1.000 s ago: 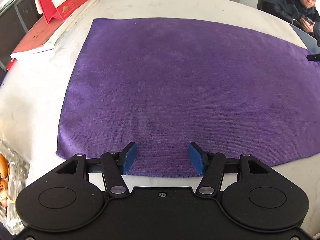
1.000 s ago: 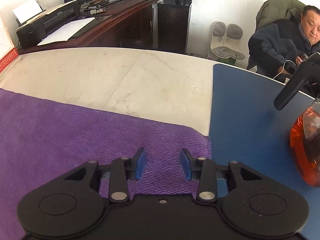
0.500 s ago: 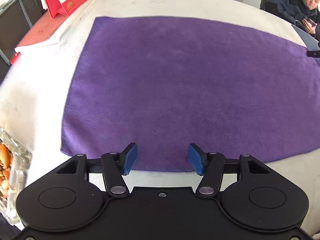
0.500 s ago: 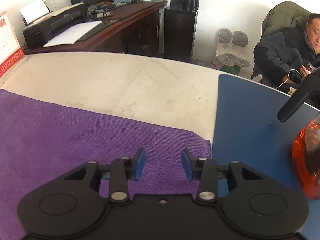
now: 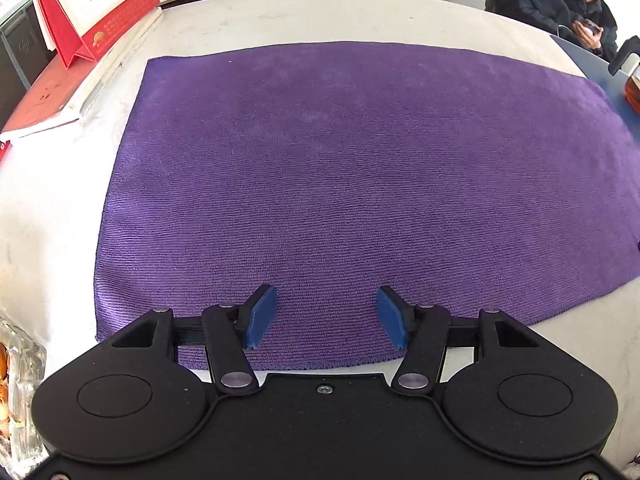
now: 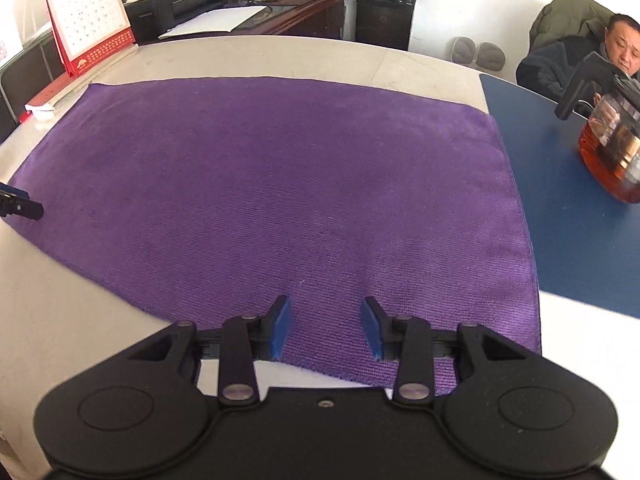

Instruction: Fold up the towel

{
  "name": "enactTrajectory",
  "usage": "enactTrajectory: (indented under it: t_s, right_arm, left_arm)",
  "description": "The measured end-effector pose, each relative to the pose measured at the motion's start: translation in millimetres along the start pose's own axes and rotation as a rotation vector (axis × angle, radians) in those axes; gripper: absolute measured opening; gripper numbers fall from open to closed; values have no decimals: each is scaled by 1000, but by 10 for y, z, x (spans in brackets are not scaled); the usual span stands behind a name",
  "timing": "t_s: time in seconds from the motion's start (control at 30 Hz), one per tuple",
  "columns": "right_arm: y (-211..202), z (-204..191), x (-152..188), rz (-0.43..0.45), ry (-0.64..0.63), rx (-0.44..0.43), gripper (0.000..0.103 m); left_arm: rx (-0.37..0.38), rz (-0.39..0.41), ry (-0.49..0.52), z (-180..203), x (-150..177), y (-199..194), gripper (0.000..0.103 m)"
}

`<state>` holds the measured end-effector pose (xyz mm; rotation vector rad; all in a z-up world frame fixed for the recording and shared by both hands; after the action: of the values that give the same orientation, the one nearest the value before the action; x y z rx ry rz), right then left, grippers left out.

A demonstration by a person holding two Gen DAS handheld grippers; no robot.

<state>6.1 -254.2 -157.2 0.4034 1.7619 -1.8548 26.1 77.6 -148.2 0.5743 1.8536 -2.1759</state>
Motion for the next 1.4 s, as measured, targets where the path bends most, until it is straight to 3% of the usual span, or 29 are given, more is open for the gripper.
enactTrajectory:
  t_s: [0.27,0.5,0.67,0.83,0.9,1.0,1.13,1.4]
  right_arm:
    - [-15,19,-19,-21,37,-3,37]
    - [-375,-1,-538,138,-4,-122,45]
    - [-434,-240,-947,203,-103,-288,49]
    - [-499,-880,-1460,274,-314,-412,50]
    - [-661,-1304,-1816,335,-424,-483,54]
    - [-751,-1748,-2201,380,-508,-518,57]
    - [-589,-2389,-2603,358,-603,-558,58]
    - [-84,-3237,-2697,272,-754,-572,58]
  left_arm:
    - [-8,28,-48,-34,10,-70,57]
    - [-83,102,-193,-168,98,-535,57]
    - [-202,104,-334,-275,341,-790,58]
    - [-270,104,-441,-420,467,-922,58]
    - [-275,118,-476,-527,477,-924,58]
    - [-256,132,-508,-691,446,-878,58]
    - [-209,152,-547,-899,428,-764,57]
    - [-94,166,-602,-1118,585,-572,42]
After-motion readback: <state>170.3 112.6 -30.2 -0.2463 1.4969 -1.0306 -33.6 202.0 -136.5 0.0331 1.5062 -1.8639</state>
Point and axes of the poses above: each gripper's, at about its wrist camera, not at the fingertips, and y roughly the way its jaws point, z to its right, x to its underside, the point moved 8 cm from there along y, roughly the way its jaws point, and after that the axes turned 8 degrees about x, right-handed, at the moved point
